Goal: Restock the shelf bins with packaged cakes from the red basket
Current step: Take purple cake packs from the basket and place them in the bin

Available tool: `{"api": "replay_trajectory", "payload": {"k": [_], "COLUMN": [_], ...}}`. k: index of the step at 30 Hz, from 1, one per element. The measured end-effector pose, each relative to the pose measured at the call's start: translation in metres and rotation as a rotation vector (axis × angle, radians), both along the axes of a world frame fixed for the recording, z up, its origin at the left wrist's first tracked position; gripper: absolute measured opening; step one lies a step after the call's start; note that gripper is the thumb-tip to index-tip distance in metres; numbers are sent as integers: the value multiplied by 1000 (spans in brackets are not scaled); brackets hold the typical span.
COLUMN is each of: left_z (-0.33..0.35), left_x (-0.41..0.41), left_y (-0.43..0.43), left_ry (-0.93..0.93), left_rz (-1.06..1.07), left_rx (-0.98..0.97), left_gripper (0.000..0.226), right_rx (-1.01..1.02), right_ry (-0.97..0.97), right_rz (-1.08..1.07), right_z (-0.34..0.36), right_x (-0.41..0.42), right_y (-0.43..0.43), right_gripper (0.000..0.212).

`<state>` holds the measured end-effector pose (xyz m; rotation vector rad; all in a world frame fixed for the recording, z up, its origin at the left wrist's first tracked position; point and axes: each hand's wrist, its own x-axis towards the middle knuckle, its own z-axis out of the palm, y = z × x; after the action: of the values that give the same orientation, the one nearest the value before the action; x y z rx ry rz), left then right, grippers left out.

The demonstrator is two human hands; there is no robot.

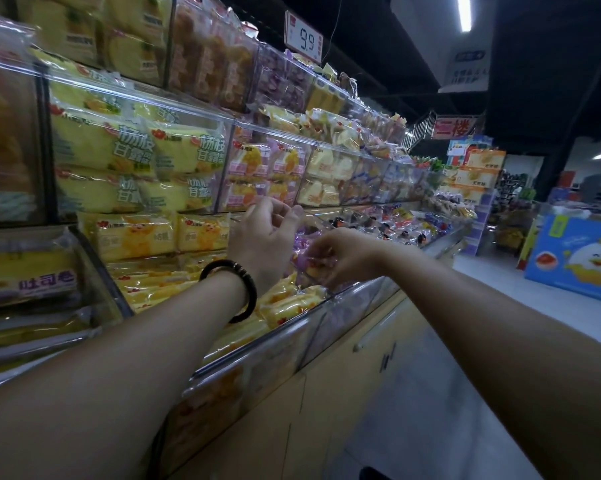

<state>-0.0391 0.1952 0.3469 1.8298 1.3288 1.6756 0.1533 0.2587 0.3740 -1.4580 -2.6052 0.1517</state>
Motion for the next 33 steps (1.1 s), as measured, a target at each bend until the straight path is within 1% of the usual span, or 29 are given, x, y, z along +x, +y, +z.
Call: {"api": "replay_trajectory", "payload": {"k": [1, 2, 3, 6, 8, 11, 13, 15, 17, 19, 21, 23, 26, 29, 32, 33], "left_z": [0, 0, 1, 0, 4, 17, 21, 17, 3, -21, -59, -107, -170, -224, -274, -289], "left_x": [0, 1, 1, 4, 7, 18, 26, 35, 46, 56, 63, 63, 54, 37, 23, 21], "left_y": [0, -1, -1, -4, -12, -34, -58, -86, -117, -146, -167, -182, -195, -202, -208, -206], "left_ry": [21, 48, 71, 113, 192, 336, 390, 443, 480, 556, 619, 655, 667, 681, 612, 628], "left_rz": [3, 10, 15, -20, -37, -84, -171, -256, -318, -328, -350, -375, -352, -297, -263, -255], "left_rx": [7, 12, 15, 20, 42, 93, 56, -22, -124, -218, -322, -455, -615, -729, -840, -851], "left_gripper": [33, 29, 26, 16, 9, 3, 2, 4, 7, 10, 14, 16, 14, 20, 9, 8], "right_rx": [-44, -44, 2, 292, 359, 339, 300, 195, 72, -43, -131, -185, -258, -365, -495, -546], "right_ry": [90, 195, 295, 508, 601, 711, 760, 808, 833, 836, 852, 845, 782, 731, 650, 620], "right_rz": [6, 10, 9, -64, -79, -106, -154, -218, -278, -320, -354, -387, -429, -522, -651, -689], "right_z": [5, 9, 12, 12, 6, -13, -37, -68, -100, -129, -157, -185, -231, -287, -341, -358], "right_x": [6, 12, 17, 35, 43, 51, 54, 54, 50, 45, 40, 35, 28, 20, 18, 18], "right_y": [-7, -15, -25, -56, -81, -131, -166, -198, -223, -245, -263, -275, -281, -277, -265, -261], "right_gripper": [72, 76, 71, 38, 23, 12, 8, 6, 8, 11, 11, 7, 6, 4, 7, 11]}}
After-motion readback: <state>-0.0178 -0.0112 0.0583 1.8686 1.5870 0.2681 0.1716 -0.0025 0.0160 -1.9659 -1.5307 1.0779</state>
